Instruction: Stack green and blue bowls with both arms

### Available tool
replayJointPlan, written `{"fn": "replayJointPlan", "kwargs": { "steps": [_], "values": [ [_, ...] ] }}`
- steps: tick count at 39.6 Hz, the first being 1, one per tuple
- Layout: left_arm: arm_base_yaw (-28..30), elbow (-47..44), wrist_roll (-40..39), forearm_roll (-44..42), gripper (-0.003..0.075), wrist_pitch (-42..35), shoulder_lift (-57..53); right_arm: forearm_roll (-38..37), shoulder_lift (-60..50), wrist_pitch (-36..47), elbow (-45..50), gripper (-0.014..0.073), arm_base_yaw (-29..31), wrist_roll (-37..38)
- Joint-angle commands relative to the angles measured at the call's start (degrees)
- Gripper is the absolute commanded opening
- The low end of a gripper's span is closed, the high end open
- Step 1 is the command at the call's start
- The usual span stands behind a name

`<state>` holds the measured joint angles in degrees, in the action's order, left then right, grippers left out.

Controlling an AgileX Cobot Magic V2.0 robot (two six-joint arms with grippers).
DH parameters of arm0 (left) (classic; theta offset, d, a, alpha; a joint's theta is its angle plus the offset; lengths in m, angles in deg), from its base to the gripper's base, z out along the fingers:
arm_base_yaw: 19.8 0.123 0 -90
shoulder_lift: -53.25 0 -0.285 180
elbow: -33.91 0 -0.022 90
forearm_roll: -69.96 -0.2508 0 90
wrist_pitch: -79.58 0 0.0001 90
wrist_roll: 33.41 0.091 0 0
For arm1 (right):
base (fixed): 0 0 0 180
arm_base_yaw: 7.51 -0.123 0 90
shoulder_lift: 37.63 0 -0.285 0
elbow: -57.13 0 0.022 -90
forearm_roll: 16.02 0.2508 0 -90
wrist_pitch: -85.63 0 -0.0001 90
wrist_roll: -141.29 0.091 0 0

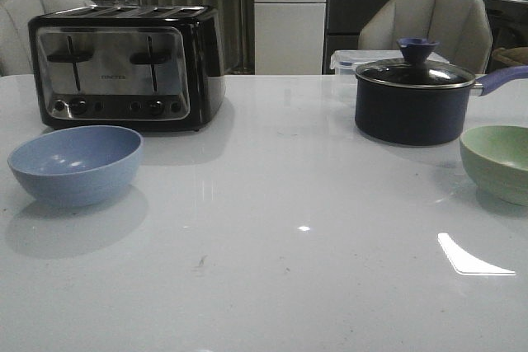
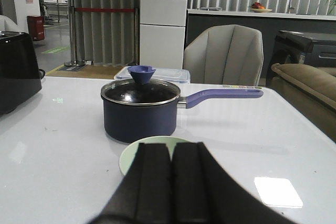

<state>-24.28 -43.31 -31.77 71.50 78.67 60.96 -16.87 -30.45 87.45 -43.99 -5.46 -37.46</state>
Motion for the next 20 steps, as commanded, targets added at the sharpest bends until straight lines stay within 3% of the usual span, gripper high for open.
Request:
{"fn": "replayJointPlan", "kwargs": {
  "steps": [1,20],
  "values": [
    [0.1,-0.6,-0.5,0.4,0.0097,-5.3,-1.3,-0.6,-1.0,4.8,-0.3,0.0018,0.2,0.1],
    [0.1,-0.6,-0.5,0.4,0.0097,-5.3,-1.3,-0.6,-1.0,4.7,-0.3,0.0052,0.2,0.1]
  ]
}}
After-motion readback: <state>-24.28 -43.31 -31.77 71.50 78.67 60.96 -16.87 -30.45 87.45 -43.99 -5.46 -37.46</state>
